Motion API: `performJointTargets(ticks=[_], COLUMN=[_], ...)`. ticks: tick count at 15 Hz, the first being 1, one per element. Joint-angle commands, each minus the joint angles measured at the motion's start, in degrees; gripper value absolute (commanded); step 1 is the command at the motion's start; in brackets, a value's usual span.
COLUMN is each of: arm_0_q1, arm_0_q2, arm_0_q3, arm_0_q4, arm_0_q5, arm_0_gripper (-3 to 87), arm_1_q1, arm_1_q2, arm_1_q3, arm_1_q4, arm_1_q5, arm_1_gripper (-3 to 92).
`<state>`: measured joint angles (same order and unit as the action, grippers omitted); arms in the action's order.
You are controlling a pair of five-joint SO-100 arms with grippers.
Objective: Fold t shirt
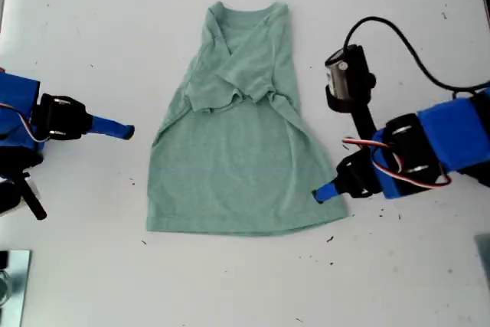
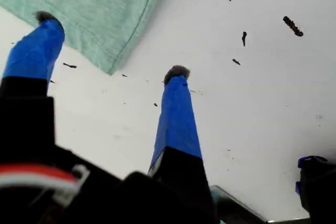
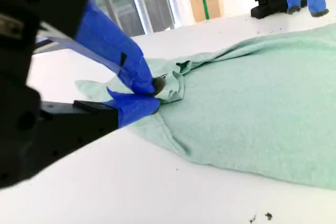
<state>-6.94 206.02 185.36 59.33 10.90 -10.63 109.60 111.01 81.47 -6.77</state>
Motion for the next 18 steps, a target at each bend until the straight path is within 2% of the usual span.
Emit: performJointTargets(ticks=[1,3,4,5,6,8,11,15,16,18], arm_0_q1=[0.26,0.44,0.53,0.62,0.7,0.79,0.97,1.14,1.14,1.14], arm_0_q2=[0.53,0.53,0.53,0.53,0.53,0.53,0.53,0.53,0.53,0.53], arm_0_q3=[0.62,0.62,0.62,0.62,0.62,0.62,0.62,0.62,0.62,0.62], arm_0_q4=[-0.53,-0.53,-0.53,-0.53,-0.53,-0.53,-0.53,-0.53,-0.53,-0.53], arm_0_q5=[0.35,0.35,0.35,0.35,0.35,0.35,0.26,0.26,0.26,0.26], arm_0_gripper=[-0.2,-0.2,-0.2,-0.2,-0.2,-0.2,-0.2,-0.2,-0.2,-0.2], arm_1_q1=[-1.14,-2.02,-2.64,-3.43,-4.22,-5.27,-5.36,-5.45,-5.45,-5.01], arm_1_q2=[-2.46,-8.26,-11.51,-14.5,-16.26,-16.26,-11.87,-8.7,-8.0,-8.7], arm_1_q3=[3.69,7.29,8.88,9.4,9.58,10.55,5.54,-15.91,-21.01,-28.04], arm_1_q4=[-9.58,-16.35,-18.72,-20.04,-21.53,-22.85,-11.69,16.26,18.63,18.02], arm_1_q5=[-0.7,-0.26,0.18,0.97,0.62,0.35,0.97,0.18,-1.05,-2.99], arm_1_gripper=[36.5,34.1,29.4,11.3,0.8,-0.3,-1.4,-1.9,-2.0,-2.0])
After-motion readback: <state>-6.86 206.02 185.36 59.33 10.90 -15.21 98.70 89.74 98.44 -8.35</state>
